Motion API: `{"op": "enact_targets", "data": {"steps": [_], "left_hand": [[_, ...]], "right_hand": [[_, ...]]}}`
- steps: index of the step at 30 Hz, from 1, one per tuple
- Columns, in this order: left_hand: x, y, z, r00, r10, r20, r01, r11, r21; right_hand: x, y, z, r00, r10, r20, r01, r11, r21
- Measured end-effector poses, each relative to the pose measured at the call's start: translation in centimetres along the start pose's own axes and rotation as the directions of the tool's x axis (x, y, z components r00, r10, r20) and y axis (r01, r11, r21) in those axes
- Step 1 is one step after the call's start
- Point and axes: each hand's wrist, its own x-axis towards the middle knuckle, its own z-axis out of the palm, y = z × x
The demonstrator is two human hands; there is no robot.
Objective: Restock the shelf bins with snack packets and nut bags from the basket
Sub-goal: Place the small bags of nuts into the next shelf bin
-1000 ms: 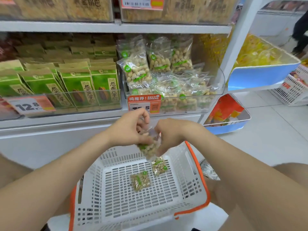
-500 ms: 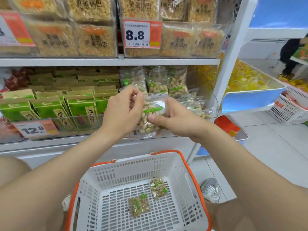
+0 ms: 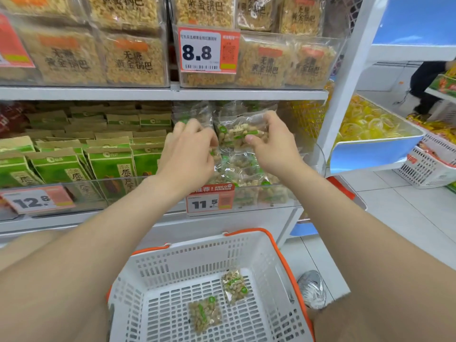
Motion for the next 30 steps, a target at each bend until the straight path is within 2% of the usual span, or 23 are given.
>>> {"op": "enact_targets", "data": {"steps": [3, 7, 11, 15, 20, 22, 24, 26, 28, 30], "left_hand": [[0.3, 0.0, 0.2, 0.999, -0.019, 0.026, 0.019, 1.000, 0.015], [0.1, -0.5, 0.4, 0.999, 0.007, 0.048, -0.007, 1.000, -0.016], [-0.2, -0.8, 0.1, 0.999, 0.025, 0.047, -0.022, 0.998, -0.062], [-0.7, -0.9, -0.1, 0.999, 0.044, 0.021, -0.042, 0.996, -0.076], [-1.4, -0.6, 0.0, 0.993, 0.116, -0.037, -0.119, 0.988, -0.099], [-1.6, -0.4, 0.0, 0.986, 0.149, -0.068, -0.155, 0.983, -0.093], [-1.9, -0.1, 0.0, 0.979, 0.177, -0.103, -0.186, 0.979, -0.083], [-2.4, 0.4, -0.1, 0.967, 0.227, -0.119, -0.237, 0.969, -0.074], [-3.0, 0.8, -0.4, 0.966, 0.250, -0.063, -0.255, 0.963, -0.085], [-3.8, 1.3, -0.8, 0.981, 0.190, 0.048, -0.188, 0.981, -0.042]], "right_hand": [[1.1, 0.5, 0.9, 0.999, 0.034, -0.008, -0.035, 0.999, -0.036], [1.5, 0.5, 2.5, 0.994, 0.076, 0.081, -0.055, 0.970, -0.236], [2.1, 1.0, 2.9, 0.987, 0.156, 0.020, -0.147, 0.959, -0.240], [1.8, 1.1, 3.4, 0.982, 0.181, 0.050, -0.145, 0.897, -0.418], [0.5, 1.1, 4.0, 0.965, 0.179, -0.194, -0.249, 0.860, -0.446], [-0.5, 0.8, 4.0, 0.967, 0.082, -0.240, -0.177, 0.895, -0.409], [-1.5, 0.1, 3.8, 0.980, -0.046, -0.195, -0.024, 0.938, -0.345], [-2.9, -1.0, 3.3, 0.990, -0.109, -0.088, 0.082, 0.961, -0.263], [-4.6, -2.0, 2.5, 0.993, -0.111, 0.042, 0.118, 0.958, -0.260], [-6.1, -2.4, 1.6, 0.979, -0.061, 0.196, 0.124, 0.938, -0.325]]}}
